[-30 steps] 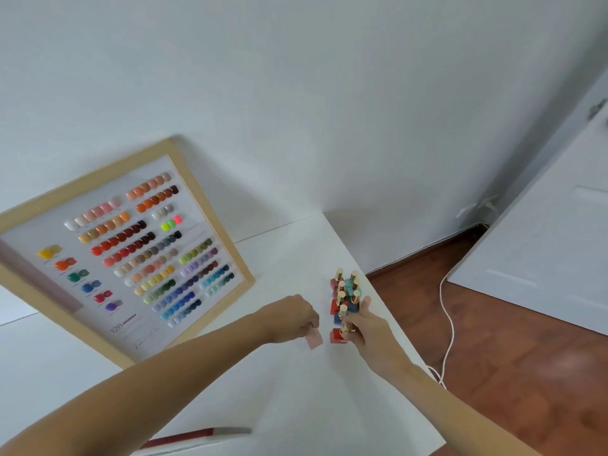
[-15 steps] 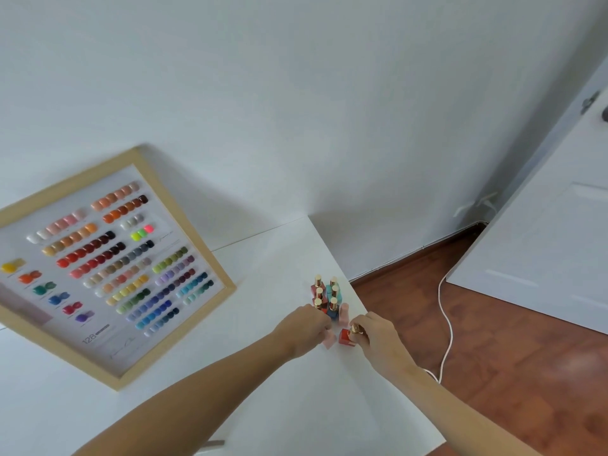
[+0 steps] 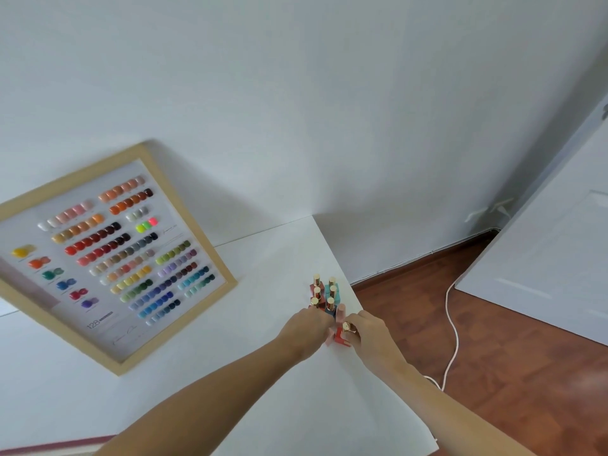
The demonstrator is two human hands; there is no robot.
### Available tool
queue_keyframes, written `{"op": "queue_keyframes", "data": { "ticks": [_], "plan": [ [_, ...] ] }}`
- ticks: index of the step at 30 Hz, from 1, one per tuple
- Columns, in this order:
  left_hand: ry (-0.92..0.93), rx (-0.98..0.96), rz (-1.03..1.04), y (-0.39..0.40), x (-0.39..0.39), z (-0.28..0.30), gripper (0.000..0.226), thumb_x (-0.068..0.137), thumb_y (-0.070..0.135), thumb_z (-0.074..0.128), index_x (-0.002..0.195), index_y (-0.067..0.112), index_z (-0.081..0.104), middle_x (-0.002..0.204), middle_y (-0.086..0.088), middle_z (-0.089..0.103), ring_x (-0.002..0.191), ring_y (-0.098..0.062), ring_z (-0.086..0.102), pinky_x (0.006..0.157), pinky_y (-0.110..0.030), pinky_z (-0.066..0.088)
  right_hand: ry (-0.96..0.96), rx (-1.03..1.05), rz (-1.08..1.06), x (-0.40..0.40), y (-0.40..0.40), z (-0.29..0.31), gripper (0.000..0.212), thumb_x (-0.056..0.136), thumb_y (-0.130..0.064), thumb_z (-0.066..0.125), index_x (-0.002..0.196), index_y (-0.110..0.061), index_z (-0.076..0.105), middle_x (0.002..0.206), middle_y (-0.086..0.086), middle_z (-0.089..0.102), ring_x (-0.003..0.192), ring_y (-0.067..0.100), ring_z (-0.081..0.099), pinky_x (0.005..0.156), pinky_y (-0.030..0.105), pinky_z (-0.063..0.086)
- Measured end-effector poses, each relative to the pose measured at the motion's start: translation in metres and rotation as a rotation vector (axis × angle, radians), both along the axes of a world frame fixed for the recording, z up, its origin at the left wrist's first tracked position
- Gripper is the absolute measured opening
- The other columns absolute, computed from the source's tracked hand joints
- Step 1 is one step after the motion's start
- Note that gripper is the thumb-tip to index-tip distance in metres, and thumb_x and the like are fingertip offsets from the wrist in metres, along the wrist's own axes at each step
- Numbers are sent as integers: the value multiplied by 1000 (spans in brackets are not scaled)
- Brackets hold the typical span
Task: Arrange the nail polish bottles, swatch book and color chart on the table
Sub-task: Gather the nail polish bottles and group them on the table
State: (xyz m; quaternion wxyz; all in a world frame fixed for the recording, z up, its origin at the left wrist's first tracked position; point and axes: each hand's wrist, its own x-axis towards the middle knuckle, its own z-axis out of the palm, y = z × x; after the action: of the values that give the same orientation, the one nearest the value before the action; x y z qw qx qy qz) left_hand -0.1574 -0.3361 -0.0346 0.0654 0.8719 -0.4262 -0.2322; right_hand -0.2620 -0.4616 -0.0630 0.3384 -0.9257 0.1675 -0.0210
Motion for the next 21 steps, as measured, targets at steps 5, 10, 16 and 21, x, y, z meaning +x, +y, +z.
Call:
{"op": "queue_keyframes", "data": {
  "ticks": [5, 10, 16, 21],
  "plan": [
    [-22, -13, 4, 2, -4, 2, 21, 94, 9, 49, 102, 13, 67, 101, -10, 70, 90, -28, 66, 72, -31, 50, 6, -23, 8, 1, 1, -1, 22, 87, -15, 64, 110, -14, 64, 88, -1, 59, 74, 9, 53, 65, 14, 41],
    [-6, -52, 40, 14, -4, 16, 28, 92, 11, 52, 114, 20, 67, 114, -7, 67, 105, -26, 61, 89, -38, 53, -32, -6, -5, -3, 4, 3, 23, 89, -17, 62, 111, -18, 61, 90, -2, 56, 77, 14, 56, 69, 22, 49],
    [22, -141, 129, 47, 1, 50, 30, 90, 28, 58, 119, 19, 64, 118, -2, 67, 105, -22, 62, 89, -37, 52, -157, -67, -62, -17, 19, 19, 36, 87, -17, 64, 122, -17, 58, 111, 3, 58, 98, 16, 56, 79, 18, 45],
    [45, -235, 199, 94, 4, 88, 39, 88, 35, 64, 125, 24, 59, 121, 5, 66, 101, -14, 65, 90, -33, 53, -279, -61, -46, -12, 58, 46, 23, 86, -11, 65, 109, -13, 62, 110, 5, 58, 99, 20, 57, 80, 22, 47]
  ]
}}
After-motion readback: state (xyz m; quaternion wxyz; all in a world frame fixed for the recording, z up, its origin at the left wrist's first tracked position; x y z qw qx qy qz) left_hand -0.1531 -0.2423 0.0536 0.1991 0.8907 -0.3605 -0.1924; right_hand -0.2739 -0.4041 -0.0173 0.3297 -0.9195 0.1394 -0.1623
